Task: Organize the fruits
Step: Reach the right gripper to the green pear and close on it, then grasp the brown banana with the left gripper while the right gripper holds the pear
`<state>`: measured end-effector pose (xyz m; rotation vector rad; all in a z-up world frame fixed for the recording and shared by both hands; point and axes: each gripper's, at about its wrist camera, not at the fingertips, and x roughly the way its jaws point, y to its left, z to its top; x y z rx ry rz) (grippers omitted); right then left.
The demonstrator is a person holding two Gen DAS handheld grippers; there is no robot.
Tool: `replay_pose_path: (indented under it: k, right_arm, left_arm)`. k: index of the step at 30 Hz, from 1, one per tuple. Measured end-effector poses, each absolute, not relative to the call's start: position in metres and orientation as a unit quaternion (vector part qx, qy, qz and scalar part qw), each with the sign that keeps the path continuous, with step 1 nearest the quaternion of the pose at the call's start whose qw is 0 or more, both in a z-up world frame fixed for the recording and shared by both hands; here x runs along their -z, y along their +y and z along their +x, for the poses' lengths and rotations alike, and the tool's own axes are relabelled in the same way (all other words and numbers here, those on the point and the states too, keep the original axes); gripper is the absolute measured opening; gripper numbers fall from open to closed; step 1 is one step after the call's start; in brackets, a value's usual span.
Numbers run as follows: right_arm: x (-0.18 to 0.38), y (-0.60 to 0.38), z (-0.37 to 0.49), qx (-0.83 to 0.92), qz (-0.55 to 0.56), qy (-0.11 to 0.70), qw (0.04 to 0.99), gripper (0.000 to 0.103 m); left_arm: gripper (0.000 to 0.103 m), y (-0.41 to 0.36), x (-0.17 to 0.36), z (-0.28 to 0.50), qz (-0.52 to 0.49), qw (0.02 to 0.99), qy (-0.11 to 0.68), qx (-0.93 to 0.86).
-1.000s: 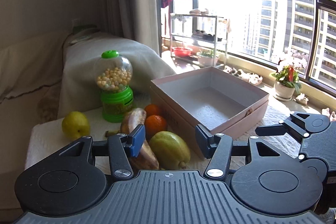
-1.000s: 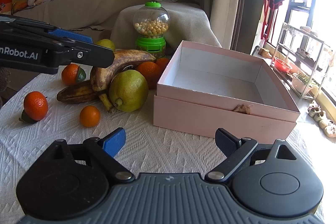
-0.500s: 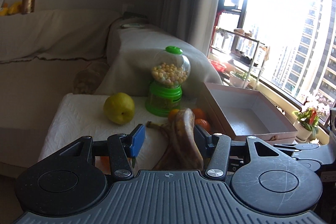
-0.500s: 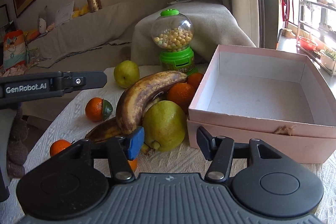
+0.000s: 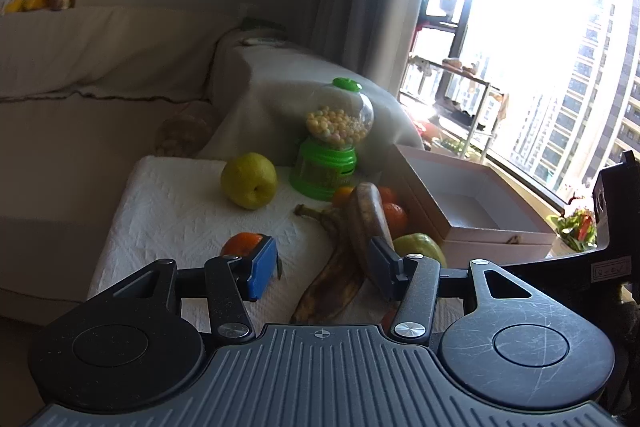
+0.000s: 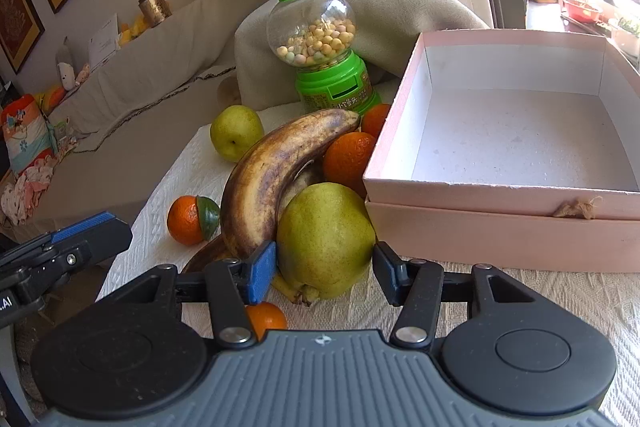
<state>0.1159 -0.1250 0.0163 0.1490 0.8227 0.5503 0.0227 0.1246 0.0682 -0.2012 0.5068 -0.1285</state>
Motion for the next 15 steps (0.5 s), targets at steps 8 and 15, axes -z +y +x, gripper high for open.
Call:
replay_pose_path:
  k: [8, 15]
  right_arm:
    - [-0.026, -0.178, 0.061, -0.266, 0.039, 0.394, 0.879, 0.048]
    - [-0.036, -0.207, 0.046, -0.234, 0.020, 0.360, 0.903, 0.037]
  left_arm:
    - [0.056, 0.093, -0.067, 0.015, -0.050, 0.957, 0.251, 0.134]
    - [0.056, 0.051, -0.054, 0.017, -0.020, 0.944, 0.270, 0.186]
